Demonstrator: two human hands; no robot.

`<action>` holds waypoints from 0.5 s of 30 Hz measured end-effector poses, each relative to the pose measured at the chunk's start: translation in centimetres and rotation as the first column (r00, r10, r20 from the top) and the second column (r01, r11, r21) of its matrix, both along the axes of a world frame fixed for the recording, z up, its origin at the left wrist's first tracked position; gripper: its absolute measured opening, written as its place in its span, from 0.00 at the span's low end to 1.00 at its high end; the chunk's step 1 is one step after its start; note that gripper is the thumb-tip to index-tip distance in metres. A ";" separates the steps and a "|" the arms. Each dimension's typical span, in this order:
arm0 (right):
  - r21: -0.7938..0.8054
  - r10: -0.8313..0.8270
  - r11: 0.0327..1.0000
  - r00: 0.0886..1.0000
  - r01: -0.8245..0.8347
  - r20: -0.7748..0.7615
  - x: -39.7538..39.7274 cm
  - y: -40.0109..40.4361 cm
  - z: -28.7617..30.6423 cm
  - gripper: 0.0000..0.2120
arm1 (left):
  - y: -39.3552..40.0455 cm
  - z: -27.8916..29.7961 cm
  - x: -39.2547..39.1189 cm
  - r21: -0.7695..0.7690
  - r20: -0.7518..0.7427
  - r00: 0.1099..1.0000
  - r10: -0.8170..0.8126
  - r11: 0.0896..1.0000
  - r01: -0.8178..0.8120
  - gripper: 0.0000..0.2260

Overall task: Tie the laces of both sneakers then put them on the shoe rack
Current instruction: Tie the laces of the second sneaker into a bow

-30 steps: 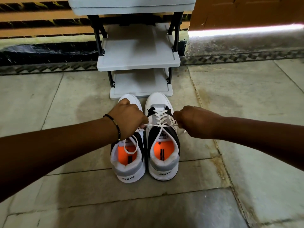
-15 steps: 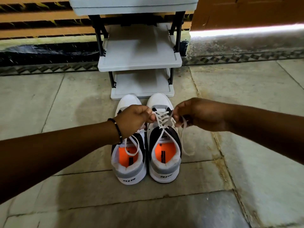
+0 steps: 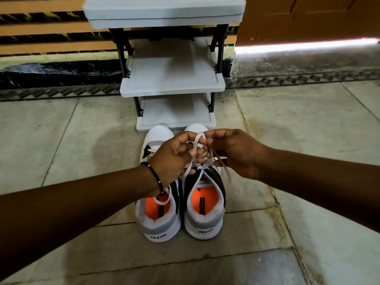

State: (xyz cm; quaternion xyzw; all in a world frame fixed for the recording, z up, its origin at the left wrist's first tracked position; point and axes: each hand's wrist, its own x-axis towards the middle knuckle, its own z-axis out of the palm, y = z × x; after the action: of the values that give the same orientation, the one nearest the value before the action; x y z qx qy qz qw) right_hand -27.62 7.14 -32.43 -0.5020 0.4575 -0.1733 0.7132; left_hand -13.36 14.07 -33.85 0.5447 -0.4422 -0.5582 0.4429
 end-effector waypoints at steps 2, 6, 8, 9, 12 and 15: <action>-0.026 0.013 1.000 1.000 -0.014 -0.016 0.0 0.0 -0.3 0.12 | 0.0 -0.2 0.1 -0.046 0.065 0.998 -0.005 0.999 0.008 0.15; -0.094 0.022 0.995 1.000 -0.024 -0.020 0.0 0.1 -0.4 0.13 | -0.3 -0.6 0.3 -0.055 0.053 0.998 -0.018 0.998 0.021 0.10; -0.111 0.005 0.994 1.000 -0.007 -0.014 -0.1 0.0 -0.5 0.10 | -0.6 -0.8 0.3 -0.021 0.021 0.999 -0.033 0.999 0.033 0.09; -0.122 -0.001 0.993 1.000 -0.001 -0.019 -0.1 -0.1 -0.6 0.10 | -0.6 -0.8 0.4 -0.005 0.025 0.999 -0.047 0.999 0.047 0.09; -0.244 0.055 0.967 0.996 -0.071 -0.075 -0.4 -0.2 -0.6 0.10 | -1.0 -0.9 0.8 0.023 0.032 0.994 -0.101 0.995 0.101 0.07; -0.415 0.142 0.887 0.975 -0.202 -0.172 -0.4 -0.2 -0.3 0.09 | -1.3 -1.0 0.8 0.038 0.035 0.995 -0.093 0.995 0.091 0.07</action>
State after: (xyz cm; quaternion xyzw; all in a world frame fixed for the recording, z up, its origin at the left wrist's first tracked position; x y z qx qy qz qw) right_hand -28.03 6.92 -32.72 -0.6960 0.4093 -0.1710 0.5647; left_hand -12.52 12.74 -34.85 0.5417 -0.4647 -0.5759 0.3986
